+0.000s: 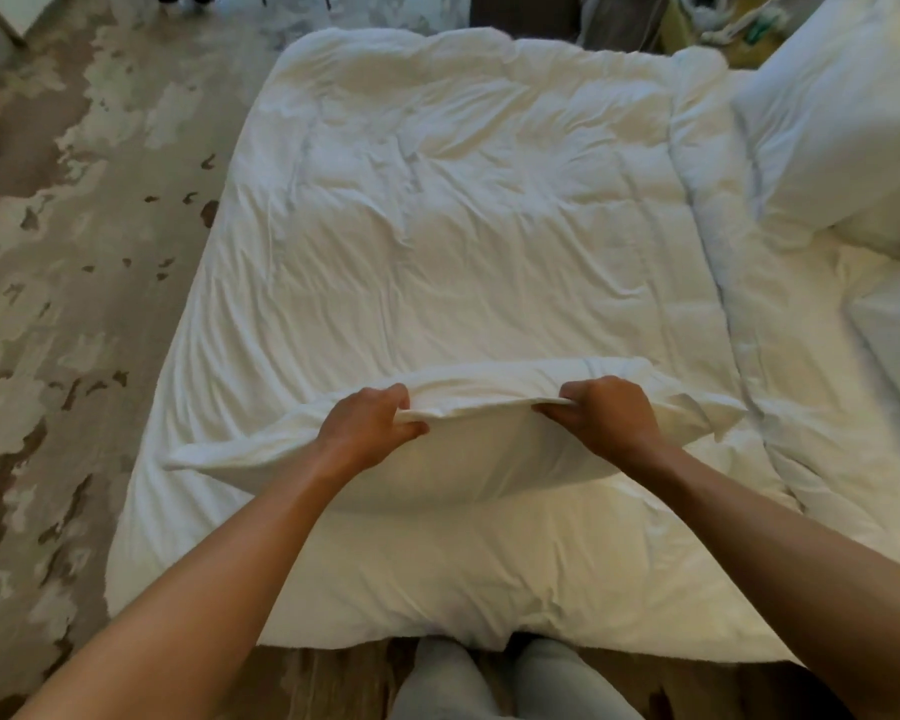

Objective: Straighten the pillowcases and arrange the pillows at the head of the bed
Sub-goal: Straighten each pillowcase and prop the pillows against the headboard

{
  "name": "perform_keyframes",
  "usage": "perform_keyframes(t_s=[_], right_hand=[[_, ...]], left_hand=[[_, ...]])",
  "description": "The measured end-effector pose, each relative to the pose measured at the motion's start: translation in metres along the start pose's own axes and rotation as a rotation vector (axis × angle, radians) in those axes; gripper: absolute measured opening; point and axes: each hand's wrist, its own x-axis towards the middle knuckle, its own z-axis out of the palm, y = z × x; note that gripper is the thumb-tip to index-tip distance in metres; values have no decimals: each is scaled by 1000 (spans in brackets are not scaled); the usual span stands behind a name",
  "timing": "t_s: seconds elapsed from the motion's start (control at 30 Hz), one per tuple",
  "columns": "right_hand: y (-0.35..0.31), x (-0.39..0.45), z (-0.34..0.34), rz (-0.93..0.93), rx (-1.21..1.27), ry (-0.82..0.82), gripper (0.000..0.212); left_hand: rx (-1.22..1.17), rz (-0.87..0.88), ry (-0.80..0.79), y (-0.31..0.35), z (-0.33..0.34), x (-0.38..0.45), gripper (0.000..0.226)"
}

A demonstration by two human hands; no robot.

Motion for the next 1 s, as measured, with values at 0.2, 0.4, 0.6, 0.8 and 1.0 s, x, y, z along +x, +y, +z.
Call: perform_keyframes(t_s=[0.2, 0.4, 0.6, 0.8, 1.0], right_hand=[[51, -66, -57, 197, -7, 84, 60], [140, -159, -102, 410, 7, 167, 62], [269, -262, -114, 567, 21, 190, 66], [383, -322, -128, 604, 125, 262, 62], [456, -353, -153, 612, 247, 349, 62]], left_hand=[[32, 209, 15, 89, -19, 17, 38], [53, 378, -65, 221, -4, 30, 40], [79, 492, -113, 386, 51, 36, 39], [152, 513, -136, 519, 80, 51, 40], [253, 546, -85, 618, 72, 69, 48]])
